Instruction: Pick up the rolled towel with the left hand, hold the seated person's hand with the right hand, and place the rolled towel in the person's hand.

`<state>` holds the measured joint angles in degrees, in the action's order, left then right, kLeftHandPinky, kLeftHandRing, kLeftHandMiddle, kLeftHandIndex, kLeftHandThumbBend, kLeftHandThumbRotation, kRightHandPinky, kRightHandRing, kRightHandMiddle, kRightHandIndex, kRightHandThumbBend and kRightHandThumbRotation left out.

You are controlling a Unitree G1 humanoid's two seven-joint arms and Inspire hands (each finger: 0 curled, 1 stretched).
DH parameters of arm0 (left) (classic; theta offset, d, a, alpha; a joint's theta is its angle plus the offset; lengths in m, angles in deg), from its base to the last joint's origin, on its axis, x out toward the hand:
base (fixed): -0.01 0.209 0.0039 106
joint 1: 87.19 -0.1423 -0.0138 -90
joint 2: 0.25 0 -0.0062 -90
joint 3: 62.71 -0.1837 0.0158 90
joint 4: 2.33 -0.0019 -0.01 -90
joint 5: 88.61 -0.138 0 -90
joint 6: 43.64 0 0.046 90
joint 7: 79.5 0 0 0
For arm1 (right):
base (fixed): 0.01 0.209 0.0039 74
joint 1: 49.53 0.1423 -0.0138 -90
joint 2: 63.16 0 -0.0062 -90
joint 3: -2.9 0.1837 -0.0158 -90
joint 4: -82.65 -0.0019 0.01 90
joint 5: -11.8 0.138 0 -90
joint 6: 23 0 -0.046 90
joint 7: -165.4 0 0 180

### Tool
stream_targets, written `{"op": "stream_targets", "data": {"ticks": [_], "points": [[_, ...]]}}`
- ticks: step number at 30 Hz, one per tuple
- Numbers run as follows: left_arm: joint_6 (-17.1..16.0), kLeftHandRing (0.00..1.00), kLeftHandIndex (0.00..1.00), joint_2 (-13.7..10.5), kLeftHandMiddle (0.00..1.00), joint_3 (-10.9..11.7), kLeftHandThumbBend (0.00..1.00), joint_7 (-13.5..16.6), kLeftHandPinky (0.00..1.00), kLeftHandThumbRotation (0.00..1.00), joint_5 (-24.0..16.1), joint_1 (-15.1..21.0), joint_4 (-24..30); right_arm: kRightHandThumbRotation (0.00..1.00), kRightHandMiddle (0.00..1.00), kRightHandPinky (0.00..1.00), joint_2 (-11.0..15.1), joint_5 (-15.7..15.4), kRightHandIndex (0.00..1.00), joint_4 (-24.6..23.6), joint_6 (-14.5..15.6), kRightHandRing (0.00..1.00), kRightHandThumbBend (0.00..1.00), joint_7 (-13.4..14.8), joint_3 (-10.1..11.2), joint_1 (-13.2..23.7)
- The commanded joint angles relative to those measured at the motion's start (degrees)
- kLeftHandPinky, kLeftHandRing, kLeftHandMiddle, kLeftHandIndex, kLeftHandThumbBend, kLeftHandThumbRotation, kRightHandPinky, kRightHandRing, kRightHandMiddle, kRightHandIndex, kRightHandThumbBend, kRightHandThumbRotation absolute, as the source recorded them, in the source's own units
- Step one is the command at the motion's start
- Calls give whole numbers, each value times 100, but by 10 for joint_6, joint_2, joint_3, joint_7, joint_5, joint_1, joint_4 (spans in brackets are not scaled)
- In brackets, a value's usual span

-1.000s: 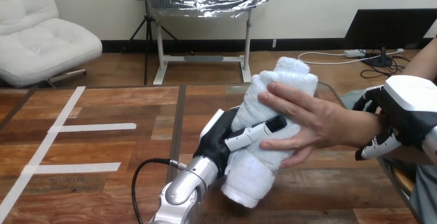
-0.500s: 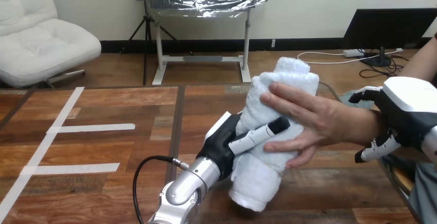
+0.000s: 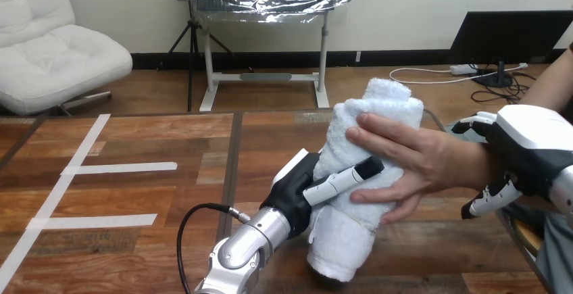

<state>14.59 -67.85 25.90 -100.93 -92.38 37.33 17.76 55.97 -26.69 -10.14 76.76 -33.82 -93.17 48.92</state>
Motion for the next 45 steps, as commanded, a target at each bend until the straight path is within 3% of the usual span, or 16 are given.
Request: {"op": "stream_targets", "data": {"ticks": [1, 19, 28, 34, 45], "points": [[-15, 95, 100, 8, 100, 0, 100, -18, 86, 61, 6, 41, 8, 0, 94, 85, -3, 1, 86, -25, -3, 95, 89, 1, 8, 10], [-21, 90, 97, 4, 94, 29, 100, -50, 81, 56, 46, 26, 16, 0, 94, 84, -4, 13, 85, -64, -2, 94, 90, -2, 22, -10], [-70, 86, 94, -13, 91, 32, 100, -46, 78, 57, 45, 2, 31, 0, 93, 83, -15, 47, 84, -117, -5, 93, 89, 3, 49, -38], [-96, 85, 92, -28, 89, 39, 100, -59, 77, 58, 57, -17, 44, 0, 93, 83, -25, 75, 84, -153, -6, 93, 88, 6, 68, -56], [-149, 83, 90, -61, 87, 50, 100, -70, 76, 61, 78, -57, 80, 0, 92, 82, -63, 123, 83, -232, -5, 93, 83, 16, 105, -93]]}}
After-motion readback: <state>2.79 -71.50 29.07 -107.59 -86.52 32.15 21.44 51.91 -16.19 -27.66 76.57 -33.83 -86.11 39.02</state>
